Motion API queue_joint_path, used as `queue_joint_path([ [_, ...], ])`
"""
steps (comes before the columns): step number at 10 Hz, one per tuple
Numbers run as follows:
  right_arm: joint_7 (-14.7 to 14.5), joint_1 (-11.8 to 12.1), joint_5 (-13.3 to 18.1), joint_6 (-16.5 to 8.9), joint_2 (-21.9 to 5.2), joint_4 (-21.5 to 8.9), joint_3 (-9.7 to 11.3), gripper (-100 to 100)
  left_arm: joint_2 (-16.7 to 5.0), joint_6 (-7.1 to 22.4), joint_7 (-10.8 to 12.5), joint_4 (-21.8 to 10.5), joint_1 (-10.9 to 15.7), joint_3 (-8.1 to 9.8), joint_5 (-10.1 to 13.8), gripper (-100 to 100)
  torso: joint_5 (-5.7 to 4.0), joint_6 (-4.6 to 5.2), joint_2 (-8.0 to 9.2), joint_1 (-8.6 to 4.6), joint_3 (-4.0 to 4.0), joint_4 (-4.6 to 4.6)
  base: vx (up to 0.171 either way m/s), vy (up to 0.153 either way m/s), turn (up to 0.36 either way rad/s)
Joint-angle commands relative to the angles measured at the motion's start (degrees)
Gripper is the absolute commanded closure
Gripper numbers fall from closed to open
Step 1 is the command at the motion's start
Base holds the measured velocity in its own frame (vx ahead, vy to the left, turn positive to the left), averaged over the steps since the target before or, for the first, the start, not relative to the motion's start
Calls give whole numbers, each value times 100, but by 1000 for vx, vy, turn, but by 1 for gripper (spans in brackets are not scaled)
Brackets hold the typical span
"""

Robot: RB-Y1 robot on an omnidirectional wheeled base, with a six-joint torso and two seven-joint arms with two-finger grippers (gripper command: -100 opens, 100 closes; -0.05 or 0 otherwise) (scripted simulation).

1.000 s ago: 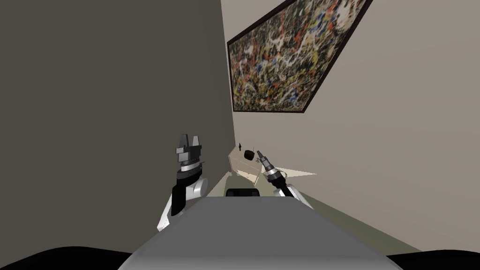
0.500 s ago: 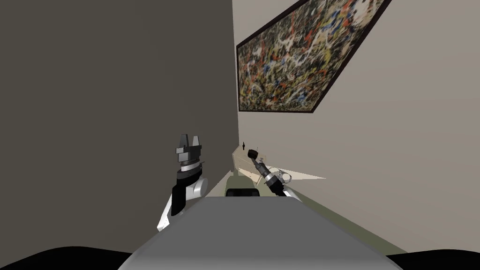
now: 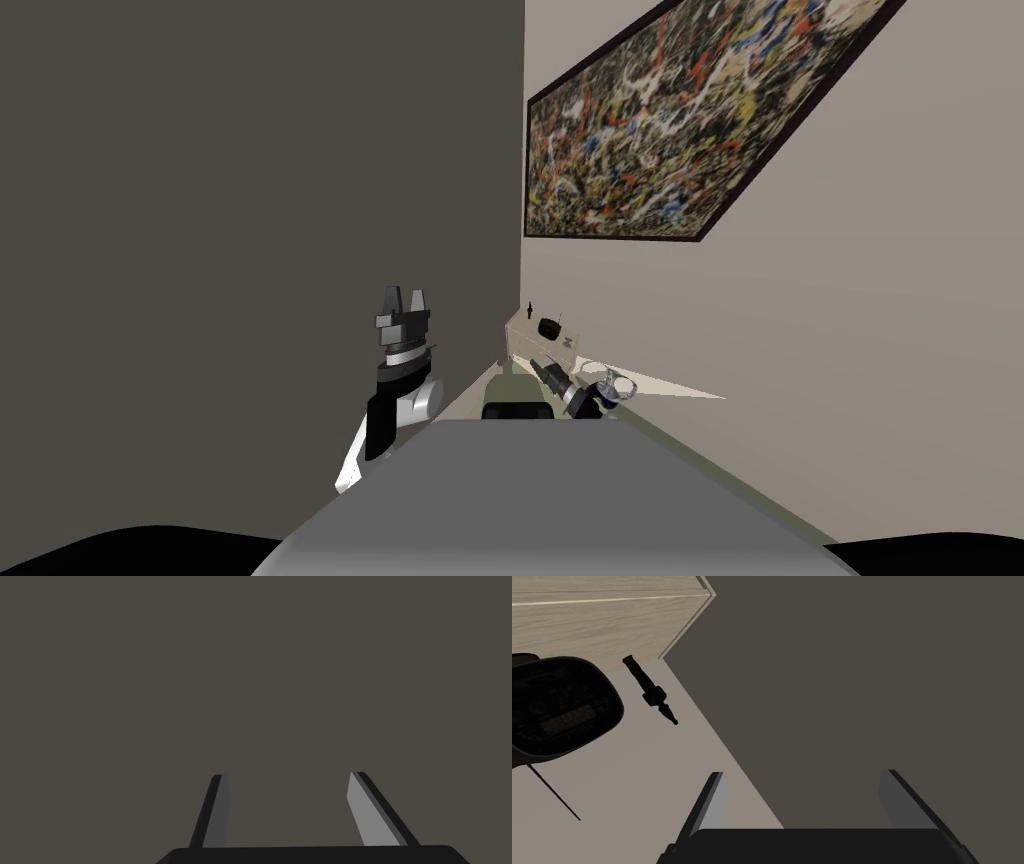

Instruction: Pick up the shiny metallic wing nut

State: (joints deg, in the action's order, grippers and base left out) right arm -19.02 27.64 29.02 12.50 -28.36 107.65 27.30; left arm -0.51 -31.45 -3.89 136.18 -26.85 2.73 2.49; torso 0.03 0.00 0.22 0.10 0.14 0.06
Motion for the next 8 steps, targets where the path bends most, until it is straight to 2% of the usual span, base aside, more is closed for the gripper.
queue_joint_path([
  [1,-128,82,204,-46,-80,-49,123,-100,0,0,0,0,0,0,0,0,0,0,0,0,0,0,-33,36,123],
  [2,-306,87,413,-158,-262,-233,344,-100,0,0,0,0,-1,1,0,0,0,4,-3,-4,-1,0,-25,37,238],
  [3,-306,87,472,-158,-262,-233,344,-100,0,0,0,0,0,0,0,0,-1,0,-6,-5,-3,-1,-16,27,109],
  [4,-484,87,686,-276,-442,-422,560,-100,0,0,0,0,-1,1,0,0,-1,4,-9,-9,-5,-2,-18,40,229],
  [5,-484,87,739,-276,-442,-422,560,-100,0,0,0,0,0,0,0,0,-1,1,-9,-6,-5,-2,-17,32,117],
  [7,-841,76,1136,-523,-779,-808,940,-100,0,0,0,0,0,0,0,0,-1,0,-11,-5,-6,-2,-6,43,343],
  [8,-841,76,1266,-523,-798,-808,972,-100,0,0,0,0,-1,0,0,0,0,1,-15,-6,-8,-3,6,31,88],
])
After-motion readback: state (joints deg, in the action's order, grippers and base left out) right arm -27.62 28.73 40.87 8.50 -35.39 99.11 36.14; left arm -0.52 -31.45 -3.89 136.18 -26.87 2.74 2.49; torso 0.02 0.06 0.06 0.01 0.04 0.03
